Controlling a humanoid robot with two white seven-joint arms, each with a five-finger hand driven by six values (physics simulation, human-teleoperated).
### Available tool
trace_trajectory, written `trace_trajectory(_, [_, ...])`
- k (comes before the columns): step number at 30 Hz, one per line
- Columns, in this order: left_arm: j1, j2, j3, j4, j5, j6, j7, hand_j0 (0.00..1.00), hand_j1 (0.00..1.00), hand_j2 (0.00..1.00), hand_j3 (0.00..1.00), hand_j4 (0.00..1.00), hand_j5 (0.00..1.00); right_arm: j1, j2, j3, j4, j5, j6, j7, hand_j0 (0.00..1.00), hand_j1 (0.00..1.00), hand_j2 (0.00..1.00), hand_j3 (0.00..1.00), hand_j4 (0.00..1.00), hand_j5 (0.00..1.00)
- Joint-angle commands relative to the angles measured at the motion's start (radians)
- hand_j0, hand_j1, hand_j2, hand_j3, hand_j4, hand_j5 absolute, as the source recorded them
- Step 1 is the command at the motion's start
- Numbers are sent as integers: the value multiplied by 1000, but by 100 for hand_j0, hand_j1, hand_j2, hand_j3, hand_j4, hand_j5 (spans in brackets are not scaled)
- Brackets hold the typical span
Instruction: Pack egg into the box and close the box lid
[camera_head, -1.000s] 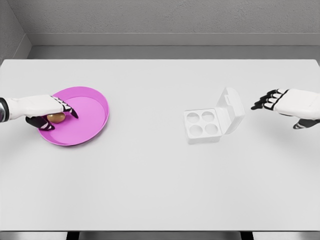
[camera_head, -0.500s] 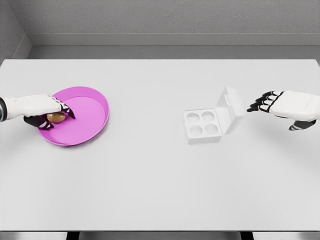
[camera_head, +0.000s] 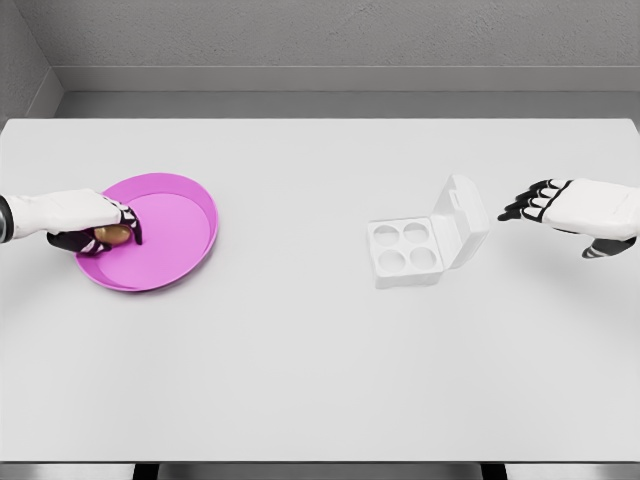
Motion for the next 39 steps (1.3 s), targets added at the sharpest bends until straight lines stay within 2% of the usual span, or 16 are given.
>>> trace_trajectory(1, [0,1,-1,1,-6,-3,-4,46,46,46,46,46,46,0,-1,0,0,-4,2,0,100,100,100,100,100,100])
trace_trajectory(8, [0,1,-3,-3,-5,-3,-4,32,32,32,32,32,32,0,0,-1,-2,-5,2,0,100,100,100,100,100,100])
trace_trajectory(13, [-15,1,-3,-16,0,-3,-6,32,32,32,32,32,32,0,0,-1,-2,-5,2,0,100,100,100,100,100,100])
trace_trajectory(22, [-48,-14,-1,-139,6,-3,0,32,32,32,32,32,32,2,0,-1,-2,-5,2,0,100,100,100,100,100,100])
trace_trajectory(27, [-71,-83,-3,-162,6,-3,0,32,32,32,32,32,32,0,0,-1,-2,-5,2,0,100,100,100,100,100,100])
trace_trajectory(30, [-80,-120,-3,-211,6,-3,-1,32,32,32,32,32,32,0,0,-1,-3,-5,2,0,100,100,100,100,100,100])
trace_trajectory(35, [-81,-194,-4,-222,4,-3,-3,32,32,32,32,32,32,0,0,-1,-3,-5,2,0,100,100,100,100,100,100])
trace_trajectory(39, [-110,-274,-6,-222,4,-3,-4,32,32,32,32,32,32,0,0,-1,-3,-7,2,0,100,100,100,100,100,100])
